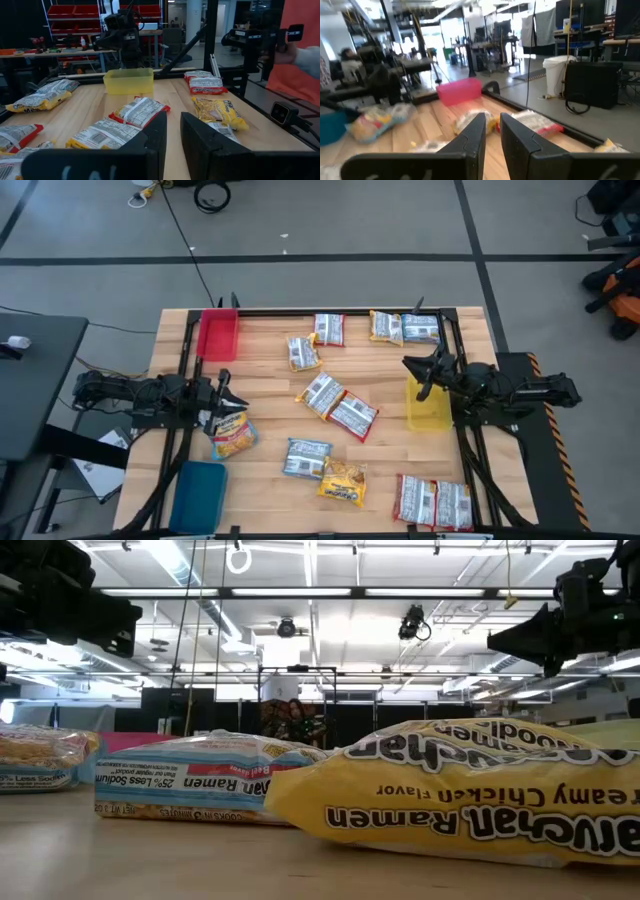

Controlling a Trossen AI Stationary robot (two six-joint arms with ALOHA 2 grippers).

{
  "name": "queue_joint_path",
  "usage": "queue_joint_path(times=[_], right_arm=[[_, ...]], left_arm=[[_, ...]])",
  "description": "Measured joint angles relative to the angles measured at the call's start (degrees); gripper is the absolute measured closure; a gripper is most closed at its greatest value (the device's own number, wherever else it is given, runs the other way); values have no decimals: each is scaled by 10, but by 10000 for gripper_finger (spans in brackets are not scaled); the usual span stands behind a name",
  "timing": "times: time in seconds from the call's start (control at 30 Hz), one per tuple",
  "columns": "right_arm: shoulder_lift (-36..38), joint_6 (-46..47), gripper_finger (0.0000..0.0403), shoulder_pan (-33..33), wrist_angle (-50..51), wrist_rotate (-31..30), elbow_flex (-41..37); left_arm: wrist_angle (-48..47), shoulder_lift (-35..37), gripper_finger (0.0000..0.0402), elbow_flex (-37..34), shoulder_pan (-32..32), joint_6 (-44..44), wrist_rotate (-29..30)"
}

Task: Sort Maruchan noodles
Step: Put the red noodle pack into the yellow bin

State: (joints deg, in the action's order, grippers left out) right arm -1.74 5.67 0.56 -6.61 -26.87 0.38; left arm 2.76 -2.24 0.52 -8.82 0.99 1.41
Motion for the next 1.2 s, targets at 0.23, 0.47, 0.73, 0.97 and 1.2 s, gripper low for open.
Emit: queue_joint_path(times=[0.23,0.47,0.73,0.97,1.2], right_arm=[[-1,70,340,2,-48,5,0],[-47,89,350,-20,-64,87,34],[-324,105,357,-156,-60,-18,149],[-616,132,346,-295,-20,-79,333],[-844,344,287,-397,311,-14,585]], left_arm=[[0,0,340,0,0,-12,0],[0,0,340,0,0,-51,0],[0,0,340,0,0,-48,0],[0,0,340,0,0,-48,0],[0,0,340,0,0,-48,0]])
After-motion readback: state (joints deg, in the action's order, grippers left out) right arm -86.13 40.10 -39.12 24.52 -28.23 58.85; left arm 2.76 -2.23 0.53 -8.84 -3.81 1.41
